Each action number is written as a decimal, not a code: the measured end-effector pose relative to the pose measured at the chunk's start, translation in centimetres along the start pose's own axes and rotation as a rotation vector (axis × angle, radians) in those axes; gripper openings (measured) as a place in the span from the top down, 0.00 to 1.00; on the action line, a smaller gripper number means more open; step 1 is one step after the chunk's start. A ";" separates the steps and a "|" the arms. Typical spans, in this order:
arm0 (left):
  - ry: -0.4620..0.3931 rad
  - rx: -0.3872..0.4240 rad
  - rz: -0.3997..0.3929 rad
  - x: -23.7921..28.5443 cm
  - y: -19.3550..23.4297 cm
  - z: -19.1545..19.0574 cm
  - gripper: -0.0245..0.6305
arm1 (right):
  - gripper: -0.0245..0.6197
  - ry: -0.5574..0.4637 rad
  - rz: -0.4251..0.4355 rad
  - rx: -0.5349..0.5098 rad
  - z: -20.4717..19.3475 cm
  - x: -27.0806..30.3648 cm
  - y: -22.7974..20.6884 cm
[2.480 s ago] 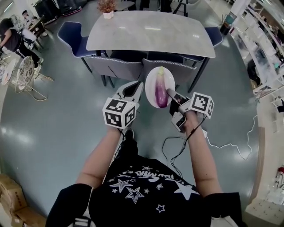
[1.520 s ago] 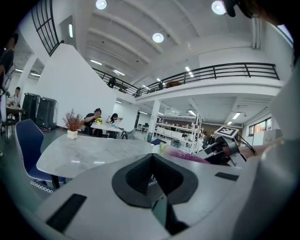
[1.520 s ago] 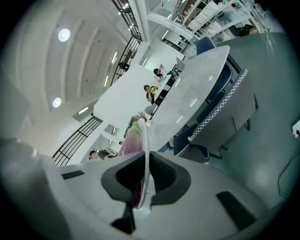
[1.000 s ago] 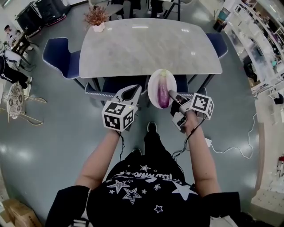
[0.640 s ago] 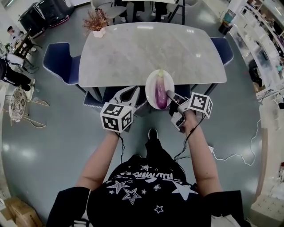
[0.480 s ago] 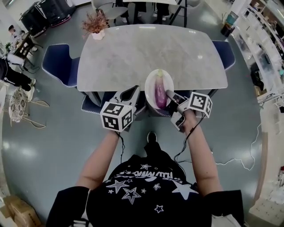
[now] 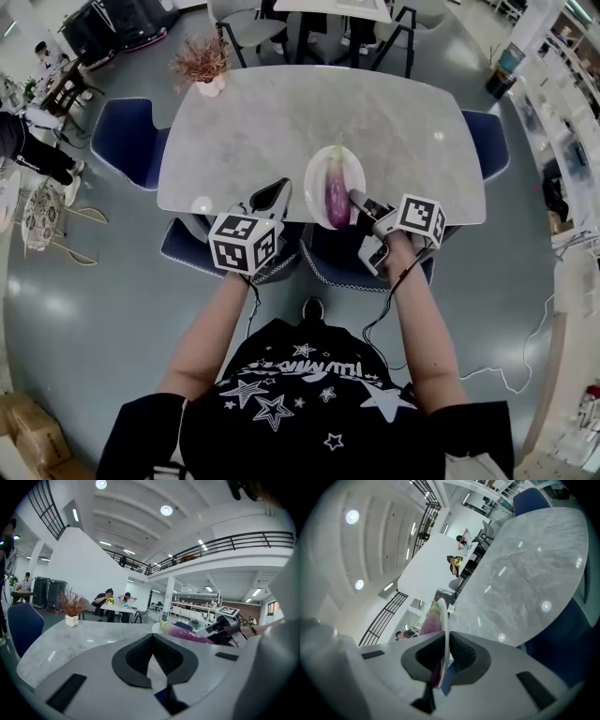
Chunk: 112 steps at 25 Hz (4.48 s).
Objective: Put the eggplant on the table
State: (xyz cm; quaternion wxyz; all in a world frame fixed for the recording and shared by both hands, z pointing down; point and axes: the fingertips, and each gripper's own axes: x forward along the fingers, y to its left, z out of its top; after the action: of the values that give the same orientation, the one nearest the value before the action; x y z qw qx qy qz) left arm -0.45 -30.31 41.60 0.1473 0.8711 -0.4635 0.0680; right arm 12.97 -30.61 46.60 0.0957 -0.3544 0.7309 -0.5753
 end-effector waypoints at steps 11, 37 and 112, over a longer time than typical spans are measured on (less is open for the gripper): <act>0.012 0.006 0.078 3.0 2.6 1.1 0.95 | 0.92 0.051 0.031 -0.006 3.7 3.6 -0.8; 0.086 -0.055 0.025 15.4 15.3 1.8 0.95 | 0.92 0.021 -0.073 0.061 11.9 16.8 -5.6; 0.162 -0.117 0.012 18.5 19.3 -3.0 0.95 | 0.87 0.085 -0.526 -0.063 13.2 21.2 -19.2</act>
State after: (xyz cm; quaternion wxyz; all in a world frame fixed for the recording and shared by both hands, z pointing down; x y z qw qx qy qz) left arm -5.97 -54.03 52.92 0.2347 0.8499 -0.4582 0.1120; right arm 12.50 -55.77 65.53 -0.0990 -0.5102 0.6347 -0.5719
